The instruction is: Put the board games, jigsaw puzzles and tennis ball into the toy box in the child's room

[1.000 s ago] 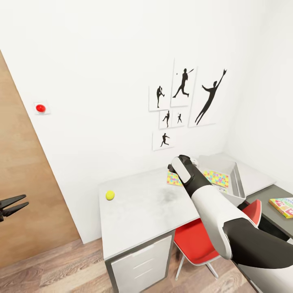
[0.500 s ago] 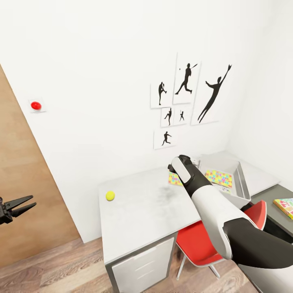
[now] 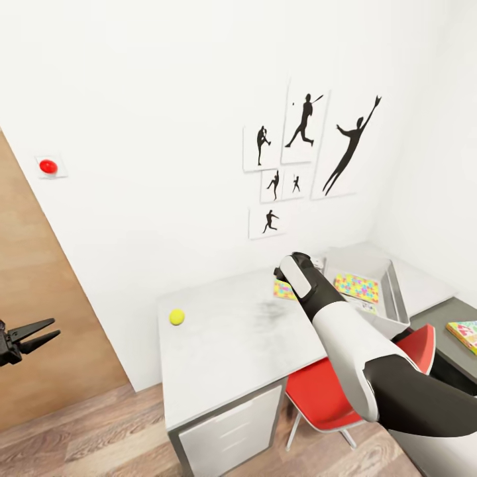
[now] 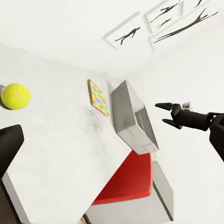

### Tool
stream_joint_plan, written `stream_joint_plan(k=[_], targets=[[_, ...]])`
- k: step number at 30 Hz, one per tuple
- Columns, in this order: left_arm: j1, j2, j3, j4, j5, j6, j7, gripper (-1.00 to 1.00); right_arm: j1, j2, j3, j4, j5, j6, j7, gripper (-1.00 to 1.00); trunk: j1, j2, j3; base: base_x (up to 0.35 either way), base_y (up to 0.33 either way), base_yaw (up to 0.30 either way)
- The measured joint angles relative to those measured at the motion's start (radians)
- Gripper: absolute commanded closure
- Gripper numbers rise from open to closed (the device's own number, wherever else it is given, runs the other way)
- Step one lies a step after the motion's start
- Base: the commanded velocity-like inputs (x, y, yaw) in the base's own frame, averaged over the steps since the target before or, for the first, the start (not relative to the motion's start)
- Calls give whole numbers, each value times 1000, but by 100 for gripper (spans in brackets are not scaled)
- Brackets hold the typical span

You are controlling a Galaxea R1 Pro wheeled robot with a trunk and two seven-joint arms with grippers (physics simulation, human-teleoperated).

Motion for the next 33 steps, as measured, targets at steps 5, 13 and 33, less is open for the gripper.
stream_joint_plan(k=[5,13,33], targets=[[0,-6,0,-1,0,0,0,-100,-1,-3,-1,0,0,1,0,-100,0,0,-8,15,-119,0],[0,-9,-1,-2,0,0,0,-100,0,-8,0,0,0,3,5,-100,0,0,-21,3,-26,0],[0,-17,1,-2,0,-1,0,-100,0,-9,1,0,2,1,52,-100,0,0,-55,0,-1,0]])
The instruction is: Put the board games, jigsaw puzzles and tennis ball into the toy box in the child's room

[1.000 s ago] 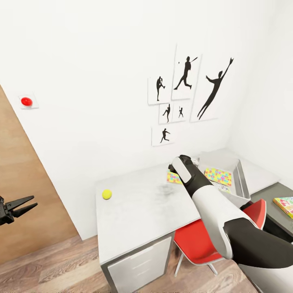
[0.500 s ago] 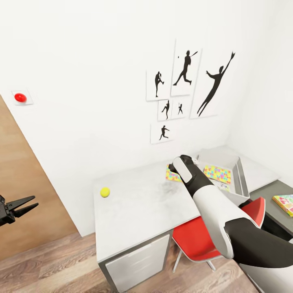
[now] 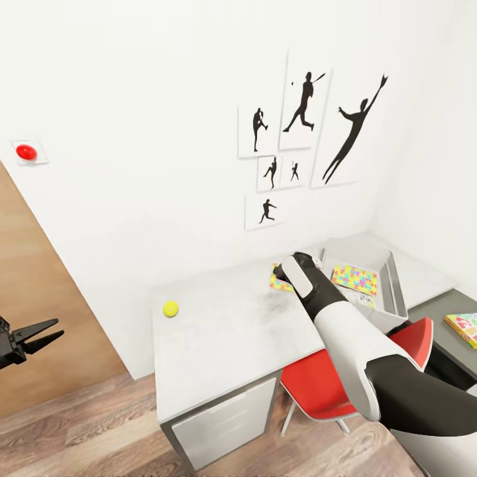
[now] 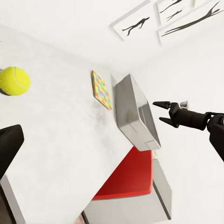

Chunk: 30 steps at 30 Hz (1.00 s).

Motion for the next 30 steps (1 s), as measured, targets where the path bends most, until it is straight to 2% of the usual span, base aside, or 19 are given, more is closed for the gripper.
stream_joint_plan(k=[30], targets=[[0,-1,0,0,0,-2,0,-100,0,-1,0,-2,0,0,1,-100,0,0,-50,0,0,0]])
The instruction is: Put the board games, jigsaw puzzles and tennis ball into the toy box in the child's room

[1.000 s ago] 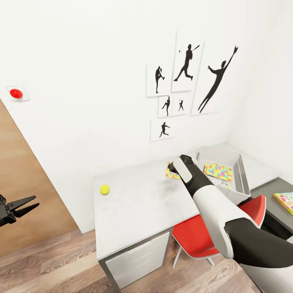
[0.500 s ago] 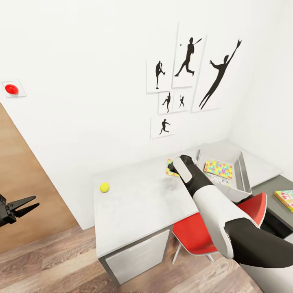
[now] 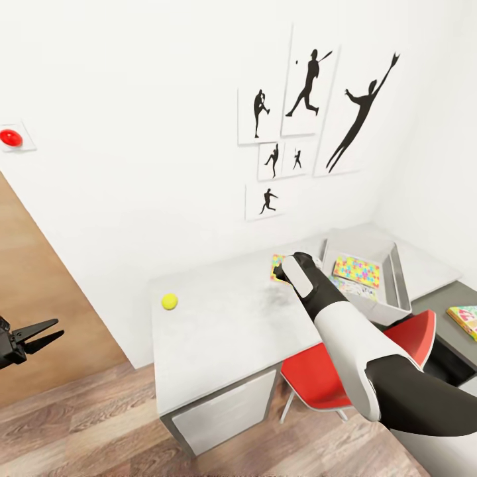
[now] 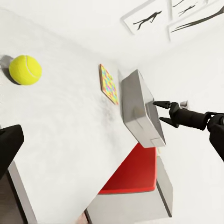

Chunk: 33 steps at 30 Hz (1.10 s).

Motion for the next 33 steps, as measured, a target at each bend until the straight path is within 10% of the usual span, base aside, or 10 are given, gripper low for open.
stream_joint_plan(k=[33], targets=[[7,-2,0,-25,1,1,0,-100,0,1,0,1,0,-1,0,-100,0,0,-55,103,9,0]])
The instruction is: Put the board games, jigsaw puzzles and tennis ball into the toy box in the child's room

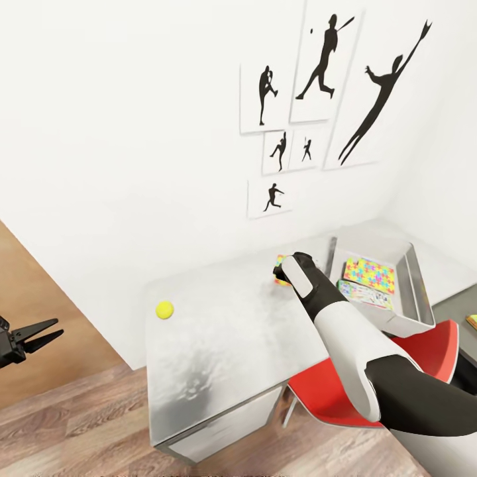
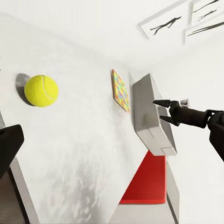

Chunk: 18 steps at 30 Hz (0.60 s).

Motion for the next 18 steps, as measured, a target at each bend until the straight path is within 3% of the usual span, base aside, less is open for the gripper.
stream_joint_plan(k=[18], targets=[[4,-1,0,-3,0,1,0,-100,0,0,0,0,0,-2,0,-100,0,0,-21,32,8,0]])
